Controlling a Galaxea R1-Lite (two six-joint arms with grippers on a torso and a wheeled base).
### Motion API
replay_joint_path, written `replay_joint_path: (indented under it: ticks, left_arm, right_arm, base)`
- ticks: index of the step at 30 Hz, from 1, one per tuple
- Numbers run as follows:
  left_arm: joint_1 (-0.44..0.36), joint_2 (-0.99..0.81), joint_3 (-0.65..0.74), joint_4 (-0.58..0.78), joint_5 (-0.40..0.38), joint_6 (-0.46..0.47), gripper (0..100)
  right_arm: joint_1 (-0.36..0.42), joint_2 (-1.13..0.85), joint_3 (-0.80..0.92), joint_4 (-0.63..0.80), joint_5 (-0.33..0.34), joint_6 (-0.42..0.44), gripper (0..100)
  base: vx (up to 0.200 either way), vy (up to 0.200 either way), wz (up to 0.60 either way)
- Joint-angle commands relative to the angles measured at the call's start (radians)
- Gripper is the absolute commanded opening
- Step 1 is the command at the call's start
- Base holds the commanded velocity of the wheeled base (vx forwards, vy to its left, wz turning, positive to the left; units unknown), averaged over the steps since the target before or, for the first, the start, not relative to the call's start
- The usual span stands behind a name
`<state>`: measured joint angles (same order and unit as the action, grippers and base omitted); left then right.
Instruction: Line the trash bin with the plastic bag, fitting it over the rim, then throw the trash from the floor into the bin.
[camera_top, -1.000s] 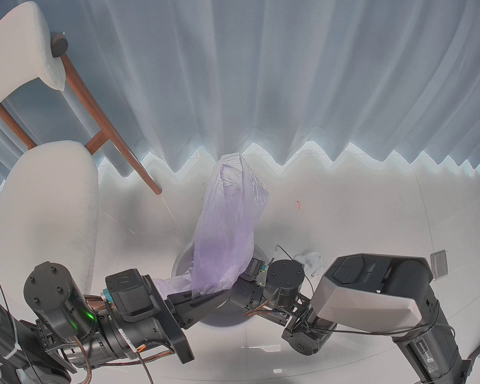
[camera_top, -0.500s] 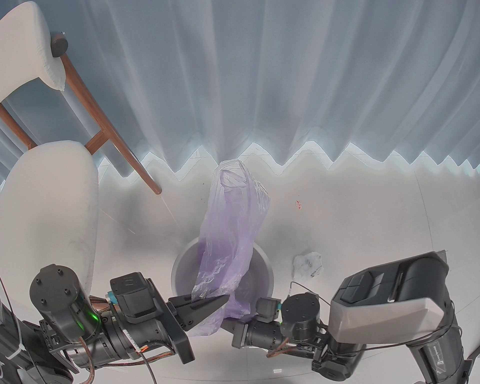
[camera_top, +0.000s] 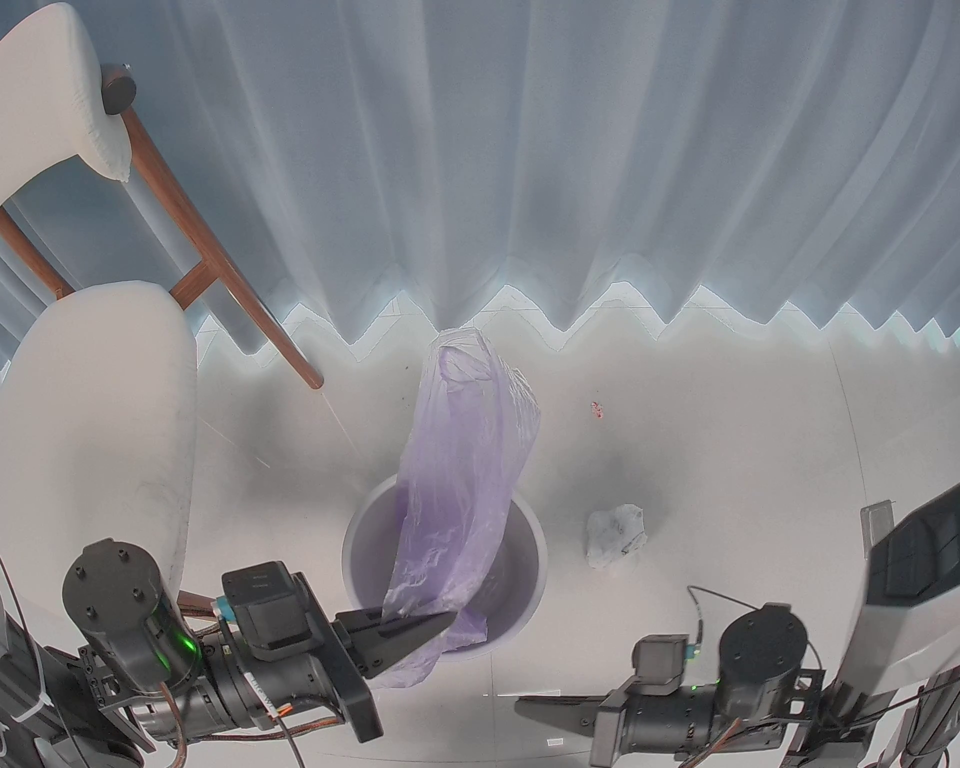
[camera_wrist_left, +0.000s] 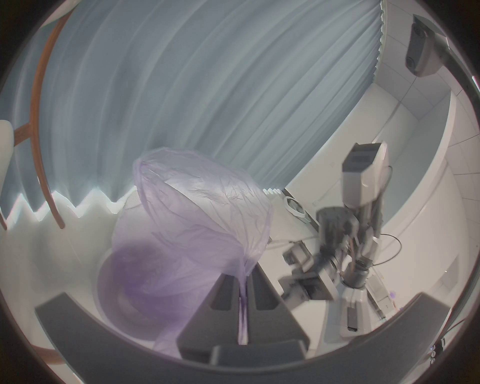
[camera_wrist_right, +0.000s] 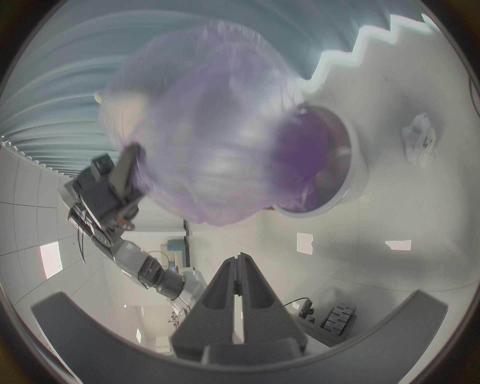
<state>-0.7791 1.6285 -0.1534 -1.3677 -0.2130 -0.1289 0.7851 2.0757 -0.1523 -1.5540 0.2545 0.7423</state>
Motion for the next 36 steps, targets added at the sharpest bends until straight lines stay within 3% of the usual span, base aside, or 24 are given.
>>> replay_joint_path:
  ticks: [1,5,8,16,21,27,36]
  left_arm:
    - [-0.023,-0.055,0.080,0.004,-0.094,-0.003,0]
    - [-0.017,-0.068,0.115,0.015,-0.152,-0.003,0]
    - [-0.029,-0.068,0.144,0.013,-0.178,-0.001,0]
    - [-0.045,-0.067,0.153,0.015,-0.238,-0.008,0]
    - [-0.061,-0.072,0.153,0.016,-0.295,-0.017,0]
    - [-0.089,-0.072,0.153,0.018,-0.292,-0.018,0]
    - [-0.121,-0.070,0.153,0.018,-0.287,-0.017,0]
  right_arm:
    - [-0.164,-0.112,0.016,-0.015,0.016,-0.029,0]
    - [-0.285,-0.114,-0.032,-0.014,0.077,-0.055,0]
    - [-0.429,-0.092,-0.133,-0.006,0.169,-0.110,0]
    - [-0.477,0.060,-0.385,0.068,0.183,-0.130,0]
    - [-0.494,0.162,-0.447,-0.017,0.127,-0.136,0]
    - [-0.494,0.303,-0.613,-0.017,-0.040,-0.149,0]
    - [-0.481,0.299,-0.644,-0.017,-0.067,-0.149,0]
  base:
    - [0.000,0.000,0.00]
    - [0.000,0.000,0.00]
    - [0.000,0.000,0.00]
    - [0.000,0.000,0.00]
    - [0.000,0.000,0.00]
    - [0.000,0.000,0.00]
    - [0.000,0.000,0.00]
